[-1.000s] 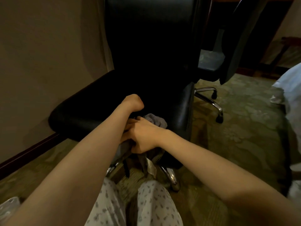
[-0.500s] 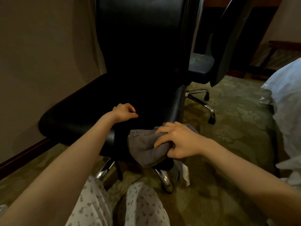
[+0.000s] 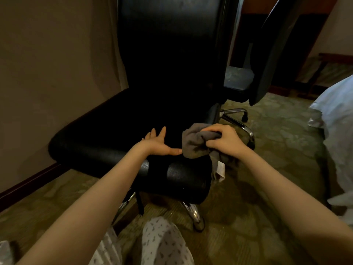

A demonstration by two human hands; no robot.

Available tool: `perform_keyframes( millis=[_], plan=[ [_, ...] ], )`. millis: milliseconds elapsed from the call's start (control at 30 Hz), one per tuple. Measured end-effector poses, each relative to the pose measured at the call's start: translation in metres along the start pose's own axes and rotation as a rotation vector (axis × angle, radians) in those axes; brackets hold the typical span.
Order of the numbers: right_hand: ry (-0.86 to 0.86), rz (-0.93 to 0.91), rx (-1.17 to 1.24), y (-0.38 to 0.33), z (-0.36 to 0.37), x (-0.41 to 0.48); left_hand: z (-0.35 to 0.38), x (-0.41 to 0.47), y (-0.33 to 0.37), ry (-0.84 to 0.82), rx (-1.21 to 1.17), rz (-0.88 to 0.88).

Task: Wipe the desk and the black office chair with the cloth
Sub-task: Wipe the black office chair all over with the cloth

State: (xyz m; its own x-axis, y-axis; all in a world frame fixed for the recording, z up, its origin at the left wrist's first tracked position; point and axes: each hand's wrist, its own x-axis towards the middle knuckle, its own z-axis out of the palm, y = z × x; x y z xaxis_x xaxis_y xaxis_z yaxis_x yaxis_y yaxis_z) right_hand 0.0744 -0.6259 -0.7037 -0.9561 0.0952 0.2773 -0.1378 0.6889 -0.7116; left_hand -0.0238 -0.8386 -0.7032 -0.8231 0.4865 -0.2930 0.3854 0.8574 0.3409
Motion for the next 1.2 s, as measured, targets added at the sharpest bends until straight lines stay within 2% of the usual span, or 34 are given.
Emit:
perform_keyframes(
  millis=[67, 200, 267, 400, 633, 733, 867, 1033, 1200],
  plan=[
    [0.007, -0.042, -0.084, -0.006, 0.014, 0.008, 0.005, 0.003, 0.003, 0.026, 0.076, -0.024],
    [-0.097, -0.111, -0.399, -0.013, 0.033, 0.015, 0.005, 0.009, 0.007, 0.068, 0.091, -0.088],
    [-0.119, -0.153, -0.434, -0.017, 0.029, 0.012, 0.004, 0.010, 0.007, 0.082, 0.103, -0.084],
    [0.002, -0.468, -0.552, -0.021, 0.039, -0.020, 0.007, 0.010, -0.002, 0.037, 0.172, -0.069],
    [-0.114, -0.760, -0.839, -0.019, 0.046, -0.044, 0.010, 0.005, -0.006, 0.041, 0.194, -0.044],
    [-0.146, -0.744, -0.849, -0.023, 0.046, -0.043, 0.008, 0.004, -0.005, 0.044, 0.228, -0.042],
    [-0.094, -0.653, -0.820, -0.033, 0.052, -0.046, 0.007, 0.002, -0.004, 0.054, 0.270, -0.049],
    [-0.093, -0.721, -0.866, -0.035, 0.068, -0.061, 0.009, 0.000, -0.001, 0.072, 0.278, -0.057],
    [-0.168, -0.740, -0.912, -0.019, 0.035, -0.075, 0.009, -0.005, -0.001, 0.081, 0.205, -0.039]
  ],
)
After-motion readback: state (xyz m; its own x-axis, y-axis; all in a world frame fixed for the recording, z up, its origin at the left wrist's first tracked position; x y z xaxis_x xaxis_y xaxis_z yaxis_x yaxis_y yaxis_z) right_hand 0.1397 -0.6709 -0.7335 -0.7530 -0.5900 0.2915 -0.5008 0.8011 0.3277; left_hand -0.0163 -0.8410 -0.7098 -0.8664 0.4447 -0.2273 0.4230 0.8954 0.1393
